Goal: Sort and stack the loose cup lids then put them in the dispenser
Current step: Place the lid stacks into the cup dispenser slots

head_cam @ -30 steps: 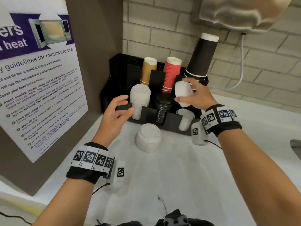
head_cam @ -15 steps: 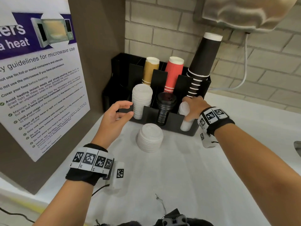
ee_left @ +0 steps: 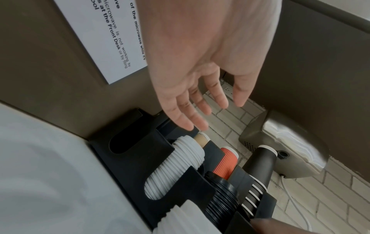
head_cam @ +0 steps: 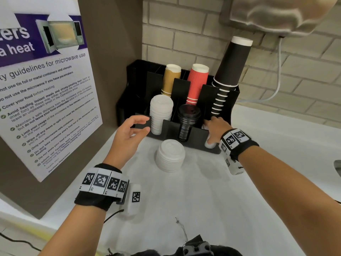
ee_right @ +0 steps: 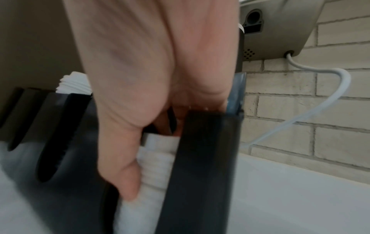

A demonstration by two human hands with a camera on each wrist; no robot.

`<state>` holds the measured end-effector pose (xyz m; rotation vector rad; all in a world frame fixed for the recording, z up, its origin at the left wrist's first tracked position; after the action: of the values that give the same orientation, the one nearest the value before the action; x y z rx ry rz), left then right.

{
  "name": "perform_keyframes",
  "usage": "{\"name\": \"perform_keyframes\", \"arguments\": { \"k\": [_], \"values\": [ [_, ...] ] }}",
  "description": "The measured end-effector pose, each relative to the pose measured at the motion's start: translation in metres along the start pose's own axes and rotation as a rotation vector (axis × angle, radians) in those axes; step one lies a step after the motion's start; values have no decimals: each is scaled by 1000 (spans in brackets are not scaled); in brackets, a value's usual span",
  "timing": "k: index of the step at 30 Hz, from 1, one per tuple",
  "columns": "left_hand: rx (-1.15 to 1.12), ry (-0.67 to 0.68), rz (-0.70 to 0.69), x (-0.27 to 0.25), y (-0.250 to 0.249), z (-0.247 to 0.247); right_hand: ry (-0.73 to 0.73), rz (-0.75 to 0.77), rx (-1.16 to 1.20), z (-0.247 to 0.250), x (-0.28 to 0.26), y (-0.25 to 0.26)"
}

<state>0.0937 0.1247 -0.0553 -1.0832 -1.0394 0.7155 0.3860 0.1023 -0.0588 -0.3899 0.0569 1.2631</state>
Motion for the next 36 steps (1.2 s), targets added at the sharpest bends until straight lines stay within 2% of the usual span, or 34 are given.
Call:
{"name": "perform_keyframes", "arguments": {
  "k": [3,6,8,10,12,15,18,20,26,29,32,36],
  "values": [
    [3,0,-4,0,-2,-2,-17,-10,-3,-2,-3,1],
    [3,3,2,-1,-3,-3,68,-12,-2,4,-8,-3],
    [-7,-7,5,-2,-3,-2,16,7,7,24,-16,-3],
    [-13,-16,15,-3,-1,-1,-169,122,109,52,-26,13],
    [-28,-14,31,-4,2,-3,-222,325,310,65,-39,48],
    [-46,-1,44,-5,5,-8,-8,505,369,37,-48,108],
    [-46,1,41,-7,5,-10,174,456,267,-8,-41,134],
    [-37,0,50,-9,7,-9,208,412,277,-20,-35,137],
    [-7,14,81,-16,15,-5,139,419,356,-20,-26,133],
    [34,116,158,-18,23,-16,58,439,493,-2,-29,121],
    [19,226,233,-23,29,-34,-32,506,758,25,-40,109],
    [-185,257,115,-23,11,-57,0,558,1133,42,-67,109]
  ]
}}
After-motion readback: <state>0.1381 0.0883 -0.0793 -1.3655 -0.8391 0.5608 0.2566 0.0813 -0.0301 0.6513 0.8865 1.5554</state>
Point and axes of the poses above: each hand's wrist, its own x-axis towards the middle knuckle, its own z-axis out of the back of the hand, y = z × x, the point moved 8 cm from there along x, towards the middle knuckle, and after that the axes turned 3 degrees about y, right-handed, at the moved point
